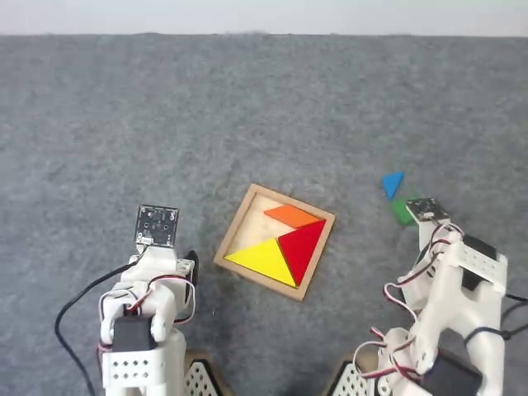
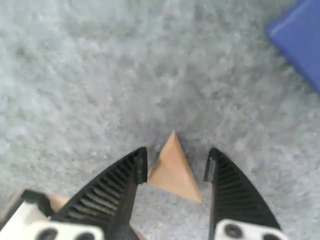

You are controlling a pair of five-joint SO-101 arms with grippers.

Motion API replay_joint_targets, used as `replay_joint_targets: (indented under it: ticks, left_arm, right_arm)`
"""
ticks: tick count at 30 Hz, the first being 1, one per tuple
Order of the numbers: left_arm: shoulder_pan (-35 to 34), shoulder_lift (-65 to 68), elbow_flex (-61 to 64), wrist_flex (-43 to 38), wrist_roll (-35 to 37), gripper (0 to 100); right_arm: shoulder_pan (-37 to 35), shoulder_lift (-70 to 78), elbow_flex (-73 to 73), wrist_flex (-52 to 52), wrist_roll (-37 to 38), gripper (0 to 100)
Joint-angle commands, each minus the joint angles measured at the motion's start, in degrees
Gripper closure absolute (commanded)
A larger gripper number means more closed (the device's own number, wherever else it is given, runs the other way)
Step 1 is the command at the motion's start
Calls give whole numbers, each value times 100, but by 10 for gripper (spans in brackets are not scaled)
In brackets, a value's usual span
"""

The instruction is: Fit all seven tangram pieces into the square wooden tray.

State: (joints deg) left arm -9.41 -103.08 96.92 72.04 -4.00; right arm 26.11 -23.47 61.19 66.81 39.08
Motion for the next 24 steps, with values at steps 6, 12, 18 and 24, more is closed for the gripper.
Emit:
replay_joint_targets:
  ticks: [6, 12, 18, 24]
  left_arm:
    - [9, -158, -48, 53, -35, 847]
    - [9, -158, -48, 53, -35, 847]
    - [9, -158, -48, 53, -35, 847]
    - [9, -158, -48, 53, -35, 847]
  right_arm:
    - [505, -40, 97, 154, 554, 782]
    - [541, -31, 536, -119, 826, 782]
    - [541, -31, 677, -163, 993, 815]
    - [549, -31, 659, -145, 976, 943]
